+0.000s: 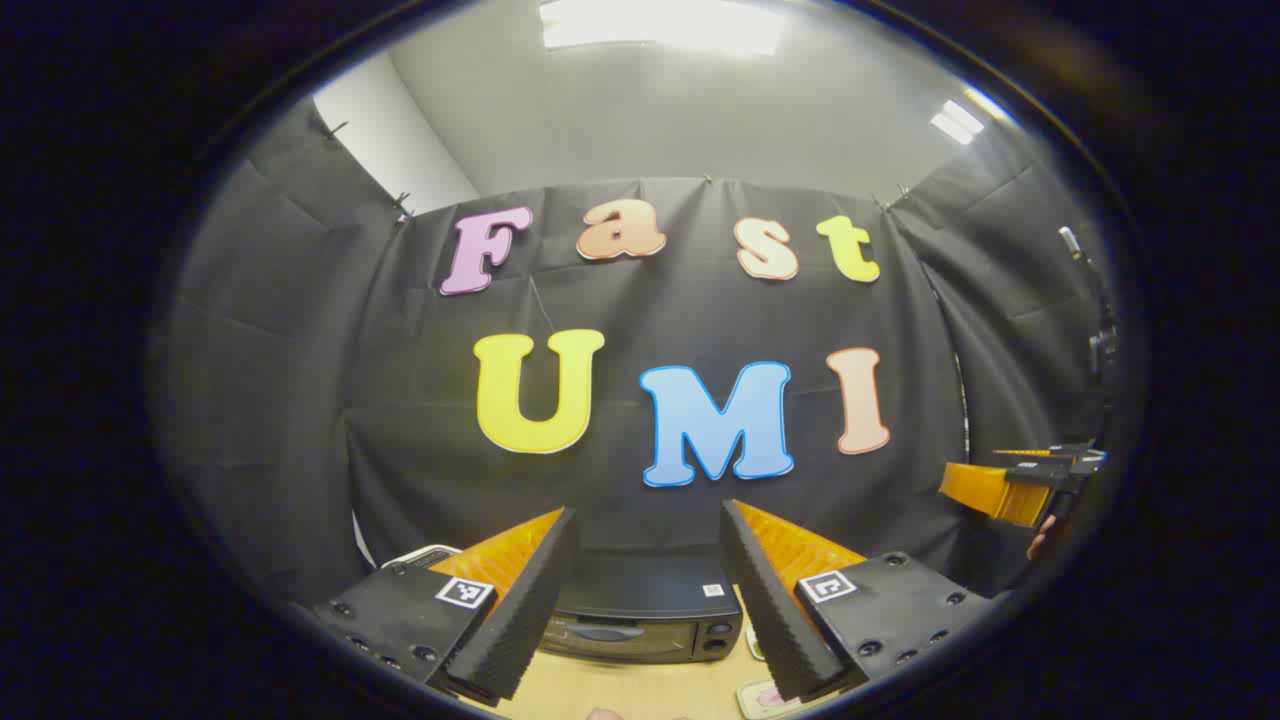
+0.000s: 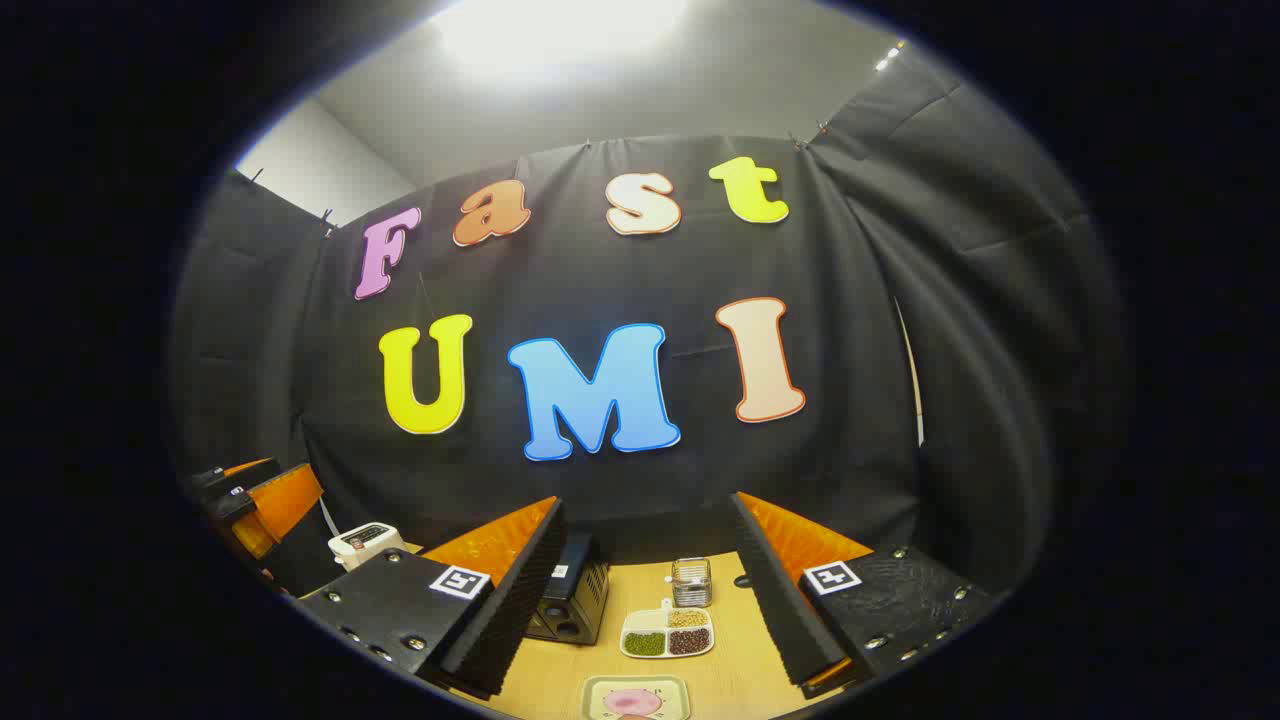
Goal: Open the electric oven with the left hand, put the food in, and close the electric oven.
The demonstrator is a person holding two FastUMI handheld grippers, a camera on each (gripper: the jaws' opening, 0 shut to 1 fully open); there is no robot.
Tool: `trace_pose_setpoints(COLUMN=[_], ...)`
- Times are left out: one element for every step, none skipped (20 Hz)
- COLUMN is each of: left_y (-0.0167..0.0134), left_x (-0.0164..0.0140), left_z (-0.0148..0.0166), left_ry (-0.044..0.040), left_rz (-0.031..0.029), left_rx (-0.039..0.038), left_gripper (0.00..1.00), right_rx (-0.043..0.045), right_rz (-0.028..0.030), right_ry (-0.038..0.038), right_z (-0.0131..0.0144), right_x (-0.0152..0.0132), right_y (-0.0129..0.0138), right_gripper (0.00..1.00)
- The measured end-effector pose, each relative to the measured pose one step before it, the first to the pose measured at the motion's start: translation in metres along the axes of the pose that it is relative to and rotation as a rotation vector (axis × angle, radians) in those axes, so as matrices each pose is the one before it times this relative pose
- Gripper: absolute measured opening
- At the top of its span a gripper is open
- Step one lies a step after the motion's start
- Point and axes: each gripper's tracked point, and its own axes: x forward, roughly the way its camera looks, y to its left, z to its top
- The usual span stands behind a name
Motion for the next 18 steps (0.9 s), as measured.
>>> trace_pose_setpoints(left_y=[0.00169,0.00235,0.00408,0.00497,0.00593,0.00563,0.0057,0.00544,0.00457,0.00322,0.00381,0.00355,0.00178,0.00101,0.00168,0.00118,0.00163,-0.00068], left_x=[0.00135,0.00326,0.00124,0.00101,0.00232,0.00122,0.00093,0.00225,0.00284,0.00284,0.00246,0.00343,0.00427,0.00216,0.00312,0.00514,0.00338,0.00471], left_z=[-0.0015,-0.0025,0.00004,-0.00114,-0.00152,-0.00117,0.00233,-0.00224,-0.0028,-0.00257,0.00005,-0.00195,-0.00073,-0.00415,-0.00455,-0.0061,-0.00646,-0.00819], left_ry=[0.00597,0.00557,-0.00039,-0.00046,0.01072,-0.00044,-0.0112,0.00115,0.00731,0.00126,-0.00048,0.00092,0.00139,0.0087,0.01599,0.01312,0.01421,0.02125], left_rz=[-0.00056,-0.00428,-0.00126,-0.0028,-0.00246,-0.00473,-0.0041,-0.00521,-0.00925,-0.00892,-0.006,-0.00714,-0.00732,-0.00649,-0.00633,-0.00234,-0.00388,-0.00783], left_rx=[0.00066,-0.00415,-0.00683,-0.00399,-0.00588,-0.00671,-0.00278,0.00216,0.00364,0.00128,-0.00143,-0.00478,-0.00492,-0.00281,-0.00245,-0.00414,-0.00423,-0.0035], left_gripper=[0.99,0.99,0.99,0.99,0.99,0.97,0.94,0.92,0.92,0.92,0.92,0.95,0.99,0.95,0.97,0.99,0.97,0.95], right_rx=[-0.00723,-0.00125,0.00472,0.00452,0.00475,0.00161,-0.00079,0.00382,0.00079,0.00079,-0.00333,-0.00824,-0.00566,-0.00187,-0.00065,-0.00207,-0.0068,-0.00655], right_rz=[-0.0029,-0.00187,-0.00345,-0.00852,-0.00674,-0.00539,-0.00845,-0.00667,-0.00688,-0.00353,-0.00348,-0.00614,-0.0086,-0.00622,-0.0011,0.00178,-0.00091,-0.00194], right_ry=[0.00046,-0.00185,-0.00316,-0.00136,0.00529,0.00056,-0.00048,0.00341,0.00102,-0.00144,-0.00318,-0.00184,-0.00471,-0.00009,0.00198,-0.00128,-0.00042,0.00119], right_z=[-0.00072,0.00023,-0.00007,0.00016,-0.00141,-0.00103,-0.00031,-0.00028,-0.00163,0.00004,-0.00071,0.00002,-0.0003,-0.00001,-0.00148,-0.00108,-0.00015,-0.00154], right_x=[0.00101,0.00078,0.0003,0.00065,-0.00093,0.00029,0.0002,0.0006,0.00059,0.00099,-0.00039,0.00184,0.00111,0.00105,0.00132,0.00061,0.00039,0.0006], right_y=[0.00053,0.00294,0.00358,0.00349,0.00373,0.00489,0.00359,0.00339,0.00399,0.00376,0.004,0.00179,0.0003,0.00124,0.00362,0.00227,0.00103,0.00083], right_gripper=[0.99,0.99,0.99,0.99,0.99,0.99,0.99,0.99,0.99,0.99,0.99,0.99,0.99,0.99,0.99,0.99,0.99,0.99])
